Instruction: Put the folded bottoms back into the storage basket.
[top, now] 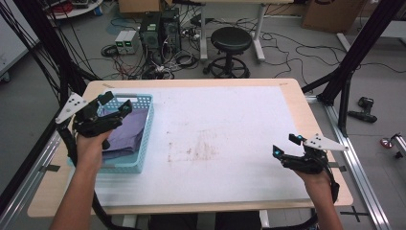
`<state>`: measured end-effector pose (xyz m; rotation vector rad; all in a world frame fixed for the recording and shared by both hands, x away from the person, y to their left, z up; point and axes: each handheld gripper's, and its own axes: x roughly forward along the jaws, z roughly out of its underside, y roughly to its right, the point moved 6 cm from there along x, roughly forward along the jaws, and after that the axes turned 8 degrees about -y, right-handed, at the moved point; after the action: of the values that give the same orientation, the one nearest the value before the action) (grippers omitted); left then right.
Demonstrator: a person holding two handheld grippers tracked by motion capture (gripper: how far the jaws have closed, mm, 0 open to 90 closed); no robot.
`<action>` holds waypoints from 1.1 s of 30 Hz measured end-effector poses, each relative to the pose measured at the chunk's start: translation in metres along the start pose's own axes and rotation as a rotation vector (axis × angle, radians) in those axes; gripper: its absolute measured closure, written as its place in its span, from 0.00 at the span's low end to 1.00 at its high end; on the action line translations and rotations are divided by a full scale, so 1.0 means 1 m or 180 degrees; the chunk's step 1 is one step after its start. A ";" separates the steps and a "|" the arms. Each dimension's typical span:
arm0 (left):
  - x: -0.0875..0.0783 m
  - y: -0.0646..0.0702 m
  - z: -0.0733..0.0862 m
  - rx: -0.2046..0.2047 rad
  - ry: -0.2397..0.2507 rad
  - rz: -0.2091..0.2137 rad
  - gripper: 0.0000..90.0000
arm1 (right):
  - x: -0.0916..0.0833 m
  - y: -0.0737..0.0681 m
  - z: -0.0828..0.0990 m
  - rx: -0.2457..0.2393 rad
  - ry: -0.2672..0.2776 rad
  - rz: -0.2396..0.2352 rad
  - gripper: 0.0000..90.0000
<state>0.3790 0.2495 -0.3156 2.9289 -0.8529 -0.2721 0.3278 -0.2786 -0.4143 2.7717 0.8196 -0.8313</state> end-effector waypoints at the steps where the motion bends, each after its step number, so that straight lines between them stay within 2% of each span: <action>1: 0.003 0.006 0.001 0.0023 0.0010 0.0034 0.21 | 0.000 -0.001 0.000 -0.0006 -0.0005 -0.0004 0.23; 2: 0.007 0.015 0.004 0.0049 -0.0015 0.0099 0.21 | 0.000 -0.001 -0.001 -0.0013 -0.0002 0.0002 0.23; 5: 0.014 0.030 0.010 0.0133 0.0002 0.0185 0.21 | -0.001 -0.002 -0.002 -0.0020 -0.0001 0.0000 0.23; 6: 0.014 0.030 0.010 0.0133 0.0002 0.0185 0.21 | -0.001 -0.003 -0.002 -0.0019 0.0001 0.0001 0.23; 7: 0.020 0.039 0.017 0.0155 -0.0018 0.0271 0.21 | -0.001 -0.003 -0.003 -0.0025 0.0007 0.0001 0.23; 8: 0.020 0.039 0.017 0.0155 -0.0018 0.0271 0.21 | 0.000 -0.004 -0.003 -0.0027 0.0005 -0.0002 0.23; 9: 0.027 0.048 0.025 0.0186 -0.0069 0.0324 0.21 | 0.000 -0.004 -0.003 -0.0028 0.0000 -0.0005 0.23; 10: 0.027 0.048 0.025 0.0186 -0.0069 0.0324 0.21 | 0.000 -0.004 -0.002 -0.0029 -0.0001 -0.0003 0.23; 12: 0.036 0.061 0.036 0.0186 -0.0122 0.0412 0.21 | 0.000 -0.004 -0.002 -0.0024 -0.0003 0.0000 0.23; 18: 0.051 0.087 0.047 0.0274 -0.0183 0.0563 0.21 | 0.001 -0.003 -0.001 -0.0021 -0.0015 -0.0009 0.23; 27: 0.064 0.111 0.069 0.0310 -0.0303 0.0685 0.21 | 0.004 -0.007 0.000 -0.0051 -0.0040 -0.0030 0.23; 29: 0.068 0.118 0.082 0.0323 -0.0392 0.0728 0.21 | 0.005 -0.007 0.000 -0.0052 -0.0049 -0.0033 0.23; 33: 0.072 0.122 0.091 0.0309 -0.0447 0.0752 0.21 | 0.004 -0.006 0.001 -0.0045 -0.0043 -0.0025 0.23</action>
<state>0.3573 0.1059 -0.4001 2.8837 -1.2533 -0.4335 0.3272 -0.2718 -0.4168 2.7494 0.8314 -0.8413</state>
